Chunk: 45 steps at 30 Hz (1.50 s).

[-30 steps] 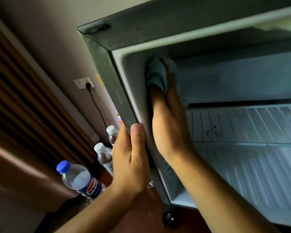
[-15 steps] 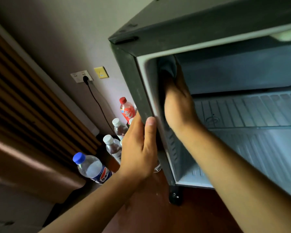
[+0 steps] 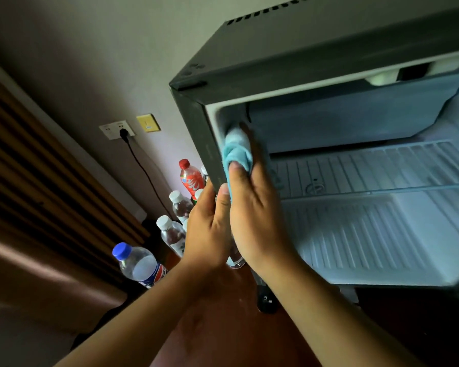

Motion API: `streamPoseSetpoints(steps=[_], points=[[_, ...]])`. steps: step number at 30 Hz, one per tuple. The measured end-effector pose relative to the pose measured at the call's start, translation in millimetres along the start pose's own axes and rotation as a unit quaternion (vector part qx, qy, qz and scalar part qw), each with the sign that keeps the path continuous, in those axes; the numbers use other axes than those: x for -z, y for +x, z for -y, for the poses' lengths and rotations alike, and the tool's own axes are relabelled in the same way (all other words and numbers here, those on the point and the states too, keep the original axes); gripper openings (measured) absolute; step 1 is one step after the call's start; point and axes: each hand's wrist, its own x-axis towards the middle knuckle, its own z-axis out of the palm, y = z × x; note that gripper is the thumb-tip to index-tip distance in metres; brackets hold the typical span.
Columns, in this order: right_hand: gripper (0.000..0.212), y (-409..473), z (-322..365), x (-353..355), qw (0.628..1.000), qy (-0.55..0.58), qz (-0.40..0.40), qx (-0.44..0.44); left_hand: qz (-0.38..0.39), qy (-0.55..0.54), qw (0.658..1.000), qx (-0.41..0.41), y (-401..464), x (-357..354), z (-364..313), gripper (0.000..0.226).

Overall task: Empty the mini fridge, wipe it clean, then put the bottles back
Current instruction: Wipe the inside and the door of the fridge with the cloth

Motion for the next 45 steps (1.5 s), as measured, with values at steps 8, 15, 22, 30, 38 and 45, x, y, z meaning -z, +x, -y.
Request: streamPoseSetpoints(steps=[8,15,22,30,38,45], points=[[0.056,41.3,-18.7,3.8,0.999,-0.035,-0.025,-0.014,0.022,-0.043,0.999,-0.006,1.6,4.5,5.0,0.058],[0.047,49.0,-39.2,23.1,0.991,-0.126,-0.052,0.012,0.052,-0.062,0.997,0.02,3.6,6.9,2.3,0.039],[0.037,10.9,-16.4,57.6,0.982,-0.164,-0.073,0.062,0.05,-0.072,0.995,0.038,3.6,7.2,-11.3,0.021],[0.042,22.0,-22.5,81.8,0.792,-0.574,0.144,0.149,0.007,-0.009,0.996,0.091,22.9,-13.1,-4.4,0.044],[0.051,46.1,-40.6,82.2,0.731,-0.646,0.193,0.106,-0.015,-0.144,0.985,0.089,20.6,-30.2,4.1,0.035],[0.053,75.1,-46.4,85.3,0.729,-0.642,0.226,0.073,0.002,-0.142,0.985,0.1,19.7,-30.6,9.5,0.043]])
